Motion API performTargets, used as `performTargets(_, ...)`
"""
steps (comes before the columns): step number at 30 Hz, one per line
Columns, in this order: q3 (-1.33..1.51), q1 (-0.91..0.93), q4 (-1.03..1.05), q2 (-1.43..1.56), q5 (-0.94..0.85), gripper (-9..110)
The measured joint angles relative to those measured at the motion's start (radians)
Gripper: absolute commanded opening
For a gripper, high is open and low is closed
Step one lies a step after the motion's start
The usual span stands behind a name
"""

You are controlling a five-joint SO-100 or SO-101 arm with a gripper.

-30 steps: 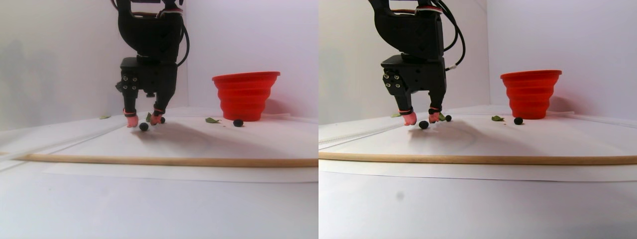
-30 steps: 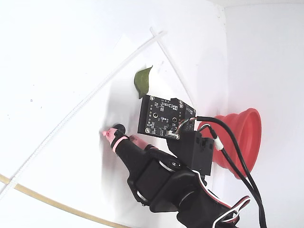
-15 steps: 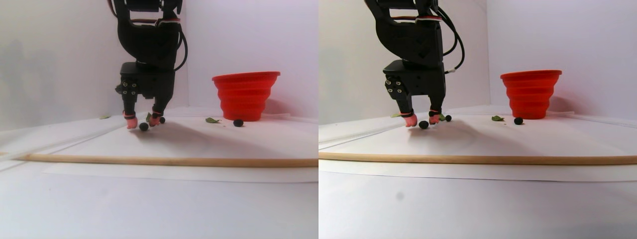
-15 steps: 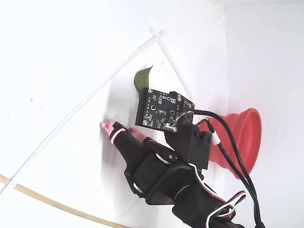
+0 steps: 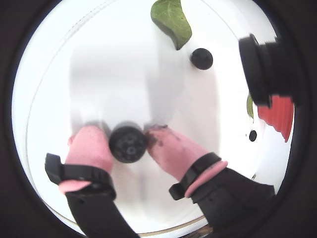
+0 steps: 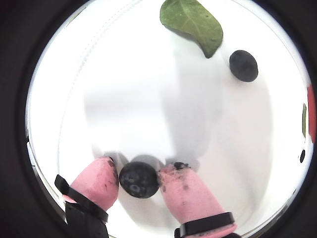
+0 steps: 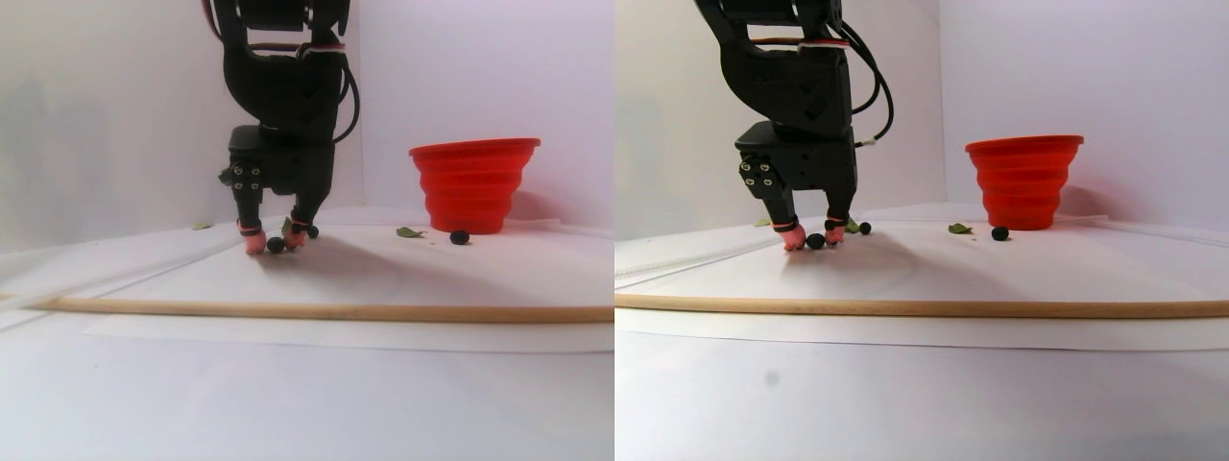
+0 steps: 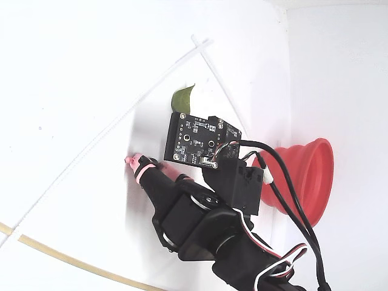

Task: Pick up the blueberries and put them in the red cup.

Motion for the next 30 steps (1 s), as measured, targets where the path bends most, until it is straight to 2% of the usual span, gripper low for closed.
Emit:
performTargets(17, 0.000, 0.006, -0.014, -0.006, -0.003, 12)
performTargets(30, 0.002, 0.055, 0.051, 0.057, -0.015, 12)
